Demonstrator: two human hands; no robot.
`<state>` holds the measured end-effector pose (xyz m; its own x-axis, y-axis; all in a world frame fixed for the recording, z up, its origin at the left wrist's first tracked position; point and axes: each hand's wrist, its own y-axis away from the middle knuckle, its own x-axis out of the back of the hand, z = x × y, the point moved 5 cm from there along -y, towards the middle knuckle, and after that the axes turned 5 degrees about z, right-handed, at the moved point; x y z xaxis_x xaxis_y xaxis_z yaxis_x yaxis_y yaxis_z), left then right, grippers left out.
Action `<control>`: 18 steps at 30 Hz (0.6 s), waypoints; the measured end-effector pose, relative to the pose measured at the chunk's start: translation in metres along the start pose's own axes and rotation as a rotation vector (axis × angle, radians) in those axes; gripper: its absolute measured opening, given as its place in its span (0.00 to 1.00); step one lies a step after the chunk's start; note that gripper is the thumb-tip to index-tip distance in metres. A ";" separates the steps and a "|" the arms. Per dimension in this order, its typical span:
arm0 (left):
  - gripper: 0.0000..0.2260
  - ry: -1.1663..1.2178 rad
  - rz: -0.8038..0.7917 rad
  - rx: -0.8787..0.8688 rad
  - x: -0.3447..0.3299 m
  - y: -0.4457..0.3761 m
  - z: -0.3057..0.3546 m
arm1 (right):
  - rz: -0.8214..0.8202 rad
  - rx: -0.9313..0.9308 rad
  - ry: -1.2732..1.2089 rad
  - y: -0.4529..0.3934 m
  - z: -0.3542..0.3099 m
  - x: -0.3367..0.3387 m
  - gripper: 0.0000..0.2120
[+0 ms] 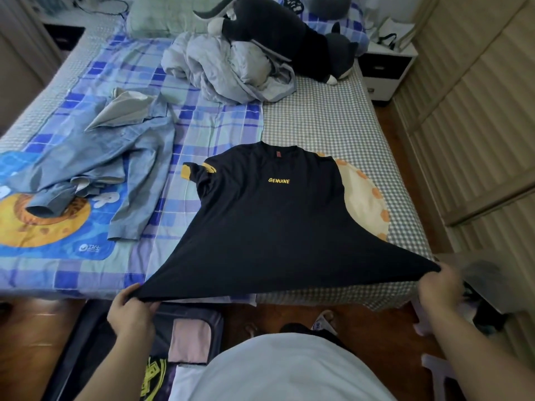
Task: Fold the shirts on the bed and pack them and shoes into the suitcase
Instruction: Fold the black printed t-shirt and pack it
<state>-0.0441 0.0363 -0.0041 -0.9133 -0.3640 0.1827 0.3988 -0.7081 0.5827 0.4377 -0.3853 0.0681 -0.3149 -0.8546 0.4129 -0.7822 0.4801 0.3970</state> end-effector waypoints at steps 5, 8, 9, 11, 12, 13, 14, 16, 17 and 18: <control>0.13 0.189 0.074 0.198 -0.001 0.009 -0.026 | -0.240 -0.163 0.032 0.024 0.062 -0.003 0.20; 0.16 -0.171 0.036 0.158 0.000 0.004 -0.030 | -0.327 -0.260 0.172 0.032 0.086 -0.002 0.18; 0.15 -0.273 0.118 0.089 0.001 -0.001 -0.025 | -0.361 -0.274 0.178 0.034 0.083 -0.008 0.17; 0.13 -0.369 0.150 -0.012 -0.022 -0.001 0.000 | -0.440 -0.293 0.133 0.037 0.060 -0.033 0.16; 0.14 -0.397 0.088 -0.031 -0.045 0.004 0.020 | -0.453 -0.310 0.103 0.036 0.042 -0.050 0.15; 0.15 -0.435 0.002 -0.052 -0.073 0.005 0.040 | -0.447 -0.340 0.069 0.035 0.021 -0.067 0.16; 0.16 -0.589 -0.060 -0.127 -0.103 0.005 0.062 | -0.427 -0.378 0.025 0.032 -0.004 -0.085 0.16; 0.22 -0.645 -0.223 -0.300 -0.169 0.035 0.128 | -0.427 -0.436 -0.141 0.017 -0.069 -0.125 0.19; 0.23 -0.477 -0.298 -0.251 -0.200 0.055 0.168 | -0.437 -0.402 -0.196 0.006 -0.108 -0.142 0.20; 0.21 -0.272 -0.404 -0.216 -0.232 0.076 0.211 | -0.421 -0.294 -0.184 -0.009 -0.158 -0.156 0.21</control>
<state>0.1810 0.1943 0.1648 -0.9746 0.1136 0.1930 -0.0076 -0.8781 0.4783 0.5786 -0.2252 0.1298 -0.1164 -0.9928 0.0286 -0.6863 0.1013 0.7202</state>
